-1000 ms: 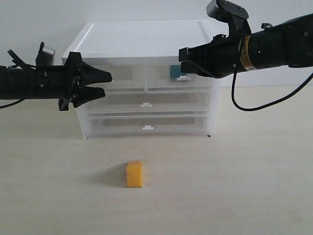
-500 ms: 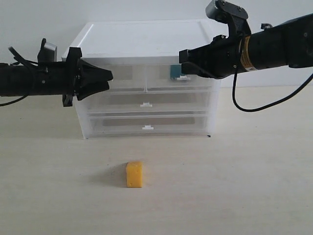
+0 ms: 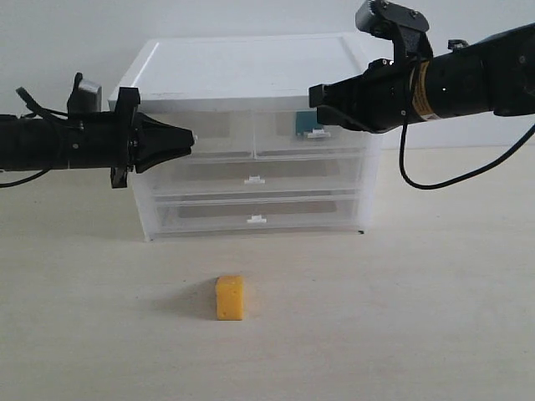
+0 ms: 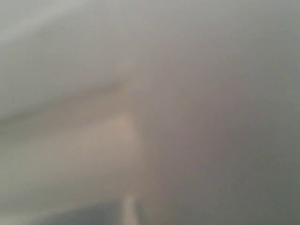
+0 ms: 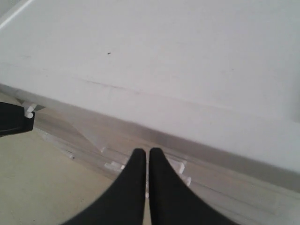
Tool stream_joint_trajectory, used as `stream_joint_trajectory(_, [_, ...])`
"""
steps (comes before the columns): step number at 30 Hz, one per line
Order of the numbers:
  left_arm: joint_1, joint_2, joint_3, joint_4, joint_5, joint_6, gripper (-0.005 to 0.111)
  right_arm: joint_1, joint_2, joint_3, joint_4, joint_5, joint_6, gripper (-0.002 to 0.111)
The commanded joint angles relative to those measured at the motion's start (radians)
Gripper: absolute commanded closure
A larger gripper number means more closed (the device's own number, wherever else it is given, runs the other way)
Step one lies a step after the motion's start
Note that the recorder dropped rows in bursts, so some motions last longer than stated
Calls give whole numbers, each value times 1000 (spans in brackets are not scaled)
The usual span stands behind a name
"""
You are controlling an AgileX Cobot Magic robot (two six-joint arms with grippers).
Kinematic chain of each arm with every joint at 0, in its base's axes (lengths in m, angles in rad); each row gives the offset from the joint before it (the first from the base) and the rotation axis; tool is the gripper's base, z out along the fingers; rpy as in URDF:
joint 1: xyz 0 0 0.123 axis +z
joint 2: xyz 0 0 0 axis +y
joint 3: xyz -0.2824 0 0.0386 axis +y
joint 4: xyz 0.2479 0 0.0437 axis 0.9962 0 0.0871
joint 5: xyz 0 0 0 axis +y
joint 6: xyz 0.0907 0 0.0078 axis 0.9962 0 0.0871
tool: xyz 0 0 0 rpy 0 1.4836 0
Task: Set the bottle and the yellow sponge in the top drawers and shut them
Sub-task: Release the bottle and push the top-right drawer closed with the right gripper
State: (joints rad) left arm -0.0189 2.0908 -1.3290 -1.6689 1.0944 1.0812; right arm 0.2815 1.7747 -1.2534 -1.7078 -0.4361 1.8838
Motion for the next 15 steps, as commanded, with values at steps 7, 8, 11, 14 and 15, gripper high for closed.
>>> stream_joint_trajectory(7, [-2, -44, 46, -43, 85, 34, 103, -2, 4, -4, 20, 44, -14, 108])
stream_joint_trajectory(8, [-2, -44, 46, -43, 85, 34, 103, -2, 4, -4, 30, 46, -14, 108])
stream_joint_trajectory(11, [-2, -44, 46, -43, 88, 34, 103, -2, 24, -12, 82, 73, -14, 93])
stream_joint_trajectory(14, [-2, -44, 46, -43, 89, 34, 103, -2, 58, -27, 106, 80, -14, 89])
stream_joint_trajectory(15, [-2, -44, 46, -43, 92, 34, 103, -2, 68, -31, 125, 80, -11, 89])
